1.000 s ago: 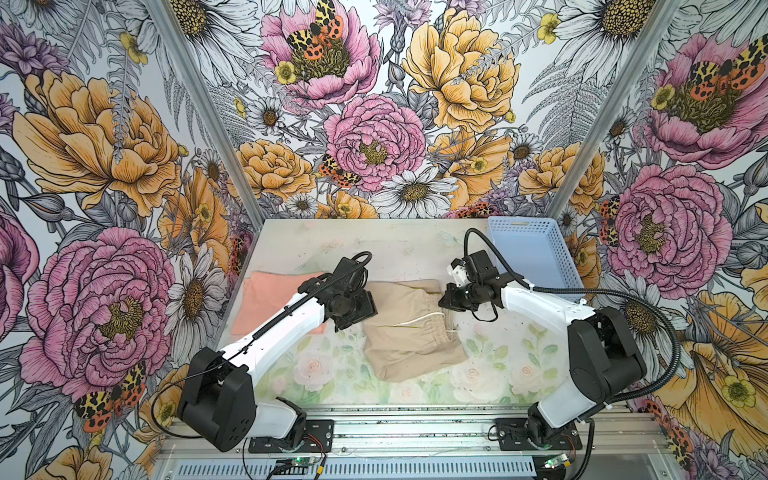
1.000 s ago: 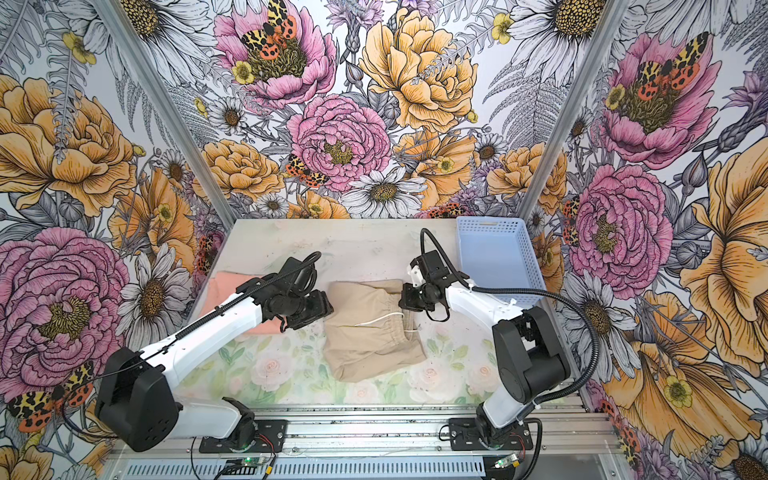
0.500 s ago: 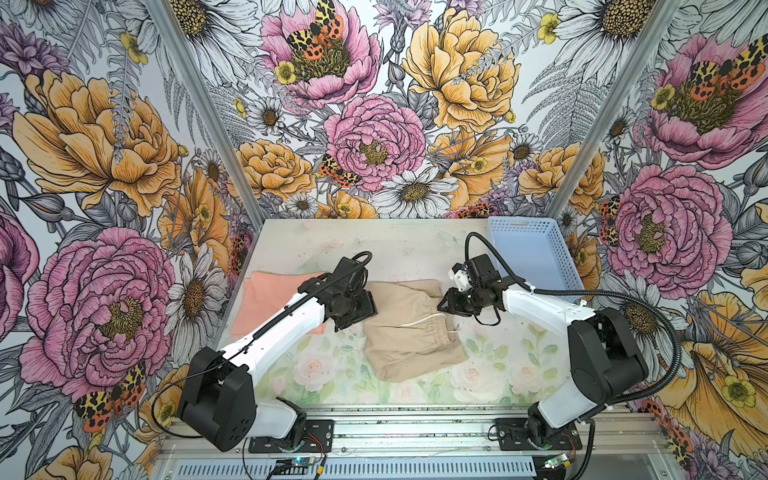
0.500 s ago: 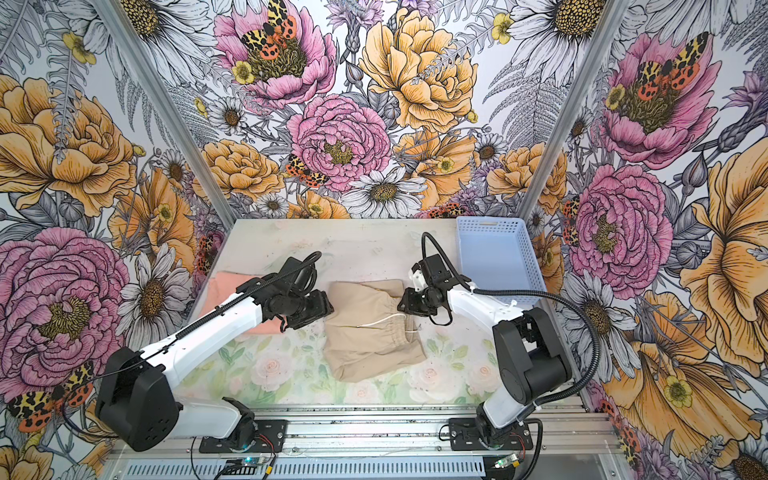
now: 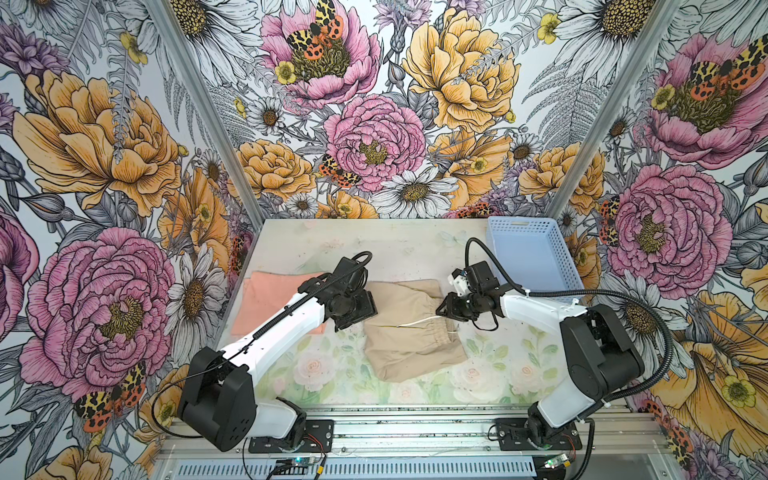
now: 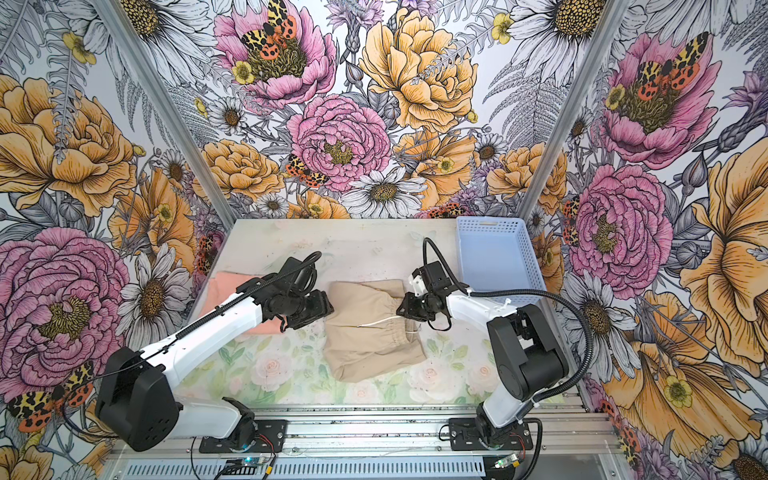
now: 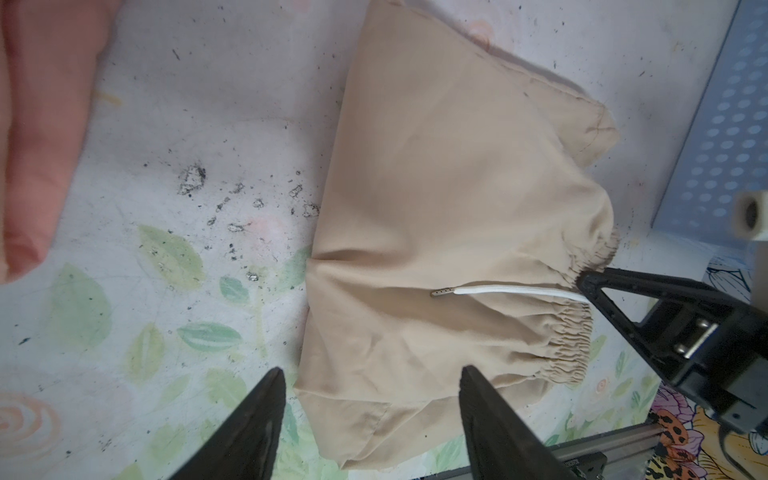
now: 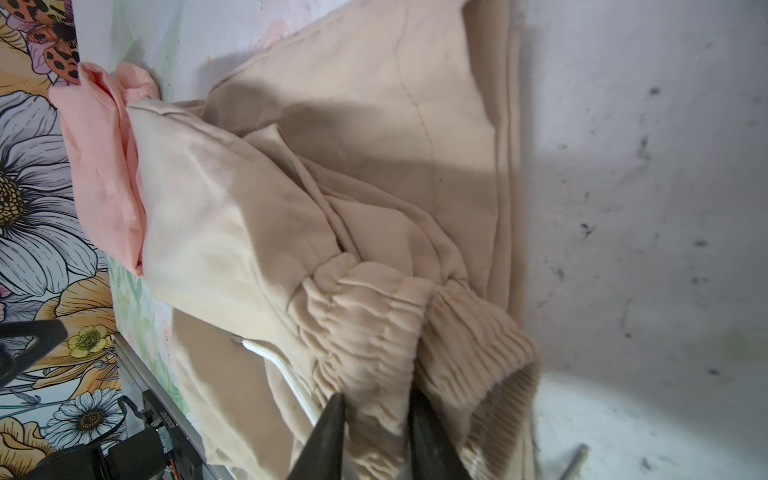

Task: Fold and stack the mixed laundry pile

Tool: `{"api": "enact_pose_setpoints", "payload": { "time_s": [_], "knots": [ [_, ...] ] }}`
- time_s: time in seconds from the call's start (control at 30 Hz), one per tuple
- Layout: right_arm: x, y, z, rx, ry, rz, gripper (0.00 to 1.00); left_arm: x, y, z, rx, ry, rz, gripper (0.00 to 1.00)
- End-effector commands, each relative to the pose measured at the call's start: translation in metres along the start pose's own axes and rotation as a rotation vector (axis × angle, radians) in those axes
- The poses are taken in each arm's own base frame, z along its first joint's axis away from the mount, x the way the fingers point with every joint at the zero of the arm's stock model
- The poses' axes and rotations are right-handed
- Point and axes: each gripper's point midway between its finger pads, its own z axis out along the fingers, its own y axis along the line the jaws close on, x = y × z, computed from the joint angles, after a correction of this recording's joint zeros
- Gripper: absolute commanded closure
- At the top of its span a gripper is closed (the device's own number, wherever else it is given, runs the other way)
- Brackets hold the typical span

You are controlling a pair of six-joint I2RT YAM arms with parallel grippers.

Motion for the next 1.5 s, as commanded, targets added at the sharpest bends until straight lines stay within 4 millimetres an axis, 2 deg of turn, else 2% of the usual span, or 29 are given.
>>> {"api": "enact_pose_setpoints", "payload": {
  "time_s": [0.0,0.27,0.5,1.0,1.47],
  "knots": [
    [-0.012,0.009,-0.001,-0.040,-0.044,-0.009,0.80,-0.002,-0.003,0.000,0.021,-0.002,0.006,0.32],
    [-0.012,0.017,-0.019,-0.050,-0.067,-0.022,1.00,-0.002,-0.003,0.000,0.025,0.000,0.007,0.32],
    [-0.012,0.018,-0.037,-0.038,-0.068,-0.054,1.00,-0.001,-0.004,0.003,0.024,0.012,0.012,0.32],
    [-0.010,-0.023,-0.035,0.075,-0.035,-0.072,1.00,0.005,-0.005,0.012,0.012,0.046,0.028,0.32],
    [-0.033,-0.058,-0.022,0.243,-0.044,-0.099,1.00,0.029,-0.027,0.061,-0.029,0.161,0.166,0.33]
  ]
}}
